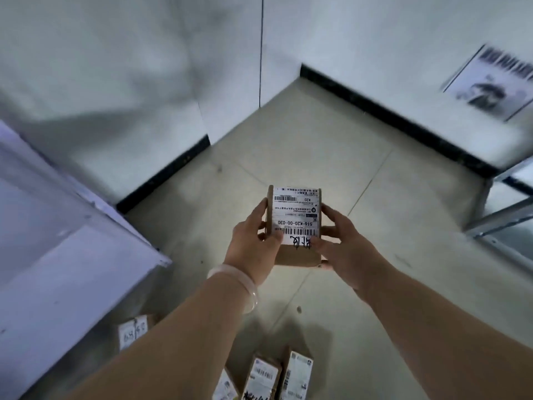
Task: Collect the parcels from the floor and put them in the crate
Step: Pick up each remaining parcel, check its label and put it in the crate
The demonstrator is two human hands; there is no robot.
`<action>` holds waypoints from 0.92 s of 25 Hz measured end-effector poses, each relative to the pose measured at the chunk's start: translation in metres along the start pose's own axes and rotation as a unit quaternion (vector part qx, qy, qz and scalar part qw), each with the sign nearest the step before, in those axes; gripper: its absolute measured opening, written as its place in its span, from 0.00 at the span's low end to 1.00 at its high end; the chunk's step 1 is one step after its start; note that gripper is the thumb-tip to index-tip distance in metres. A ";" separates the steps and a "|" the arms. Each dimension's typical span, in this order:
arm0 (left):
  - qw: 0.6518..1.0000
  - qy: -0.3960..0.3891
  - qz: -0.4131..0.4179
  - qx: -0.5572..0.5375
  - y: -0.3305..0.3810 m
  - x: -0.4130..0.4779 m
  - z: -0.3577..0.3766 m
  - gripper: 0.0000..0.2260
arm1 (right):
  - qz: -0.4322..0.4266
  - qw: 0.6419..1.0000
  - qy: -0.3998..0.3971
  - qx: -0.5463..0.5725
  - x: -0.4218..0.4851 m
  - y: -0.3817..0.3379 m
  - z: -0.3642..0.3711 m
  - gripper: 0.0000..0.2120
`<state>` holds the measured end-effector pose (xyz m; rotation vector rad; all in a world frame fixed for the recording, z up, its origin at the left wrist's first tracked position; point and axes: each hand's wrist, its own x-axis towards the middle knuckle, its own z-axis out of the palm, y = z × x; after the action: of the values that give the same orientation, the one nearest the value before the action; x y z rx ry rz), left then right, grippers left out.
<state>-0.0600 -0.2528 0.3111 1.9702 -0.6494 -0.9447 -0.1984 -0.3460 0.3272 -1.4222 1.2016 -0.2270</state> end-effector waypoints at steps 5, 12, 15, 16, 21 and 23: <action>0.996 0.041 0.084 -0.005 0.147 -0.075 -0.090 0.26 | -0.068 0.997 -0.019 0.007 -0.099 -0.158 -0.031 0.32; 0.993 0.059 0.105 -0.012 0.264 -0.217 -0.210 0.26 | -0.149 0.988 -0.031 -0.019 -0.255 -0.294 -0.024 0.32; 0.991 0.106 0.081 -0.028 0.272 -0.266 -0.240 0.27 | -0.175 0.979 -0.064 -0.080 -0.297 -0.327 -0.009 0.32; 0.988 0.127 0.079 -0.039 0.273 -0.286 -0.250 0.27 | -0.190 0.974 -0.078 -0.096 -0.311 -0.334 -0.003 0.32; 0.966 0.238 0.062 -0.077 0.257 -0.396 -0.274 0.27 | -0.255 0.938 -0.163 -0.166 -0.384 -0.341 0.027 0.31; 0.959 0.268 0.034 -0.084 0.244 -0.436 -0.276 0.27 | -0.265 0.925 -0.201 -0.181 -0.410 -0.333 0.039 0.31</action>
<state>-0.1132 0.0633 0.7835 1.9181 -0.3102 -0.3740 -0.1814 -0.0930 0.7927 -1.9925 0.5153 -0.0746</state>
